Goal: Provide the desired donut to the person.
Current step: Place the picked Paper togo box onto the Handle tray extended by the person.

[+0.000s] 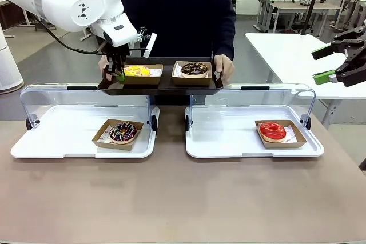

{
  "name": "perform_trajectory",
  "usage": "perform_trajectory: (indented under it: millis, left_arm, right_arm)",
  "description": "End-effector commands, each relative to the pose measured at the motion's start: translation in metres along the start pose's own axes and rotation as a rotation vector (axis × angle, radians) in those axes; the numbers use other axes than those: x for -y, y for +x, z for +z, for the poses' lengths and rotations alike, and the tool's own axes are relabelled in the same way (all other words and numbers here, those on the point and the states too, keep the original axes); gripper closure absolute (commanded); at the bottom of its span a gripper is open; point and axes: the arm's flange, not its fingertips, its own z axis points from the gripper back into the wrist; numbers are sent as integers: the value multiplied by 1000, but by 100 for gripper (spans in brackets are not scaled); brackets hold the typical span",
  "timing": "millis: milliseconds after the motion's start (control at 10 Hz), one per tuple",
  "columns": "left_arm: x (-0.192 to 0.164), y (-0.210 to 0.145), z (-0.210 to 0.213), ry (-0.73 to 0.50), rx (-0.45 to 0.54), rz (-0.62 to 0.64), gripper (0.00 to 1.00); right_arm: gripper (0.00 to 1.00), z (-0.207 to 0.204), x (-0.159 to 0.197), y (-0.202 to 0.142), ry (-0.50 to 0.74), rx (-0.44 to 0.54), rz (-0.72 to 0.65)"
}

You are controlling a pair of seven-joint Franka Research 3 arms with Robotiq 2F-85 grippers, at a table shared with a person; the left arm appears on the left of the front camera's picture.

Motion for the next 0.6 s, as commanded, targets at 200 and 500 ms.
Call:
perform_trajectory:
  millis: [200,500]
  left_arm:
    - [-5,-1,14,-16,18,13,0]
    - [-2,-2,21,-57,56,4,1]
  right_arm:
    - [0,-2,-1,-4,5,11,15]
    - [0,-2,-1,-4,5,11,15]
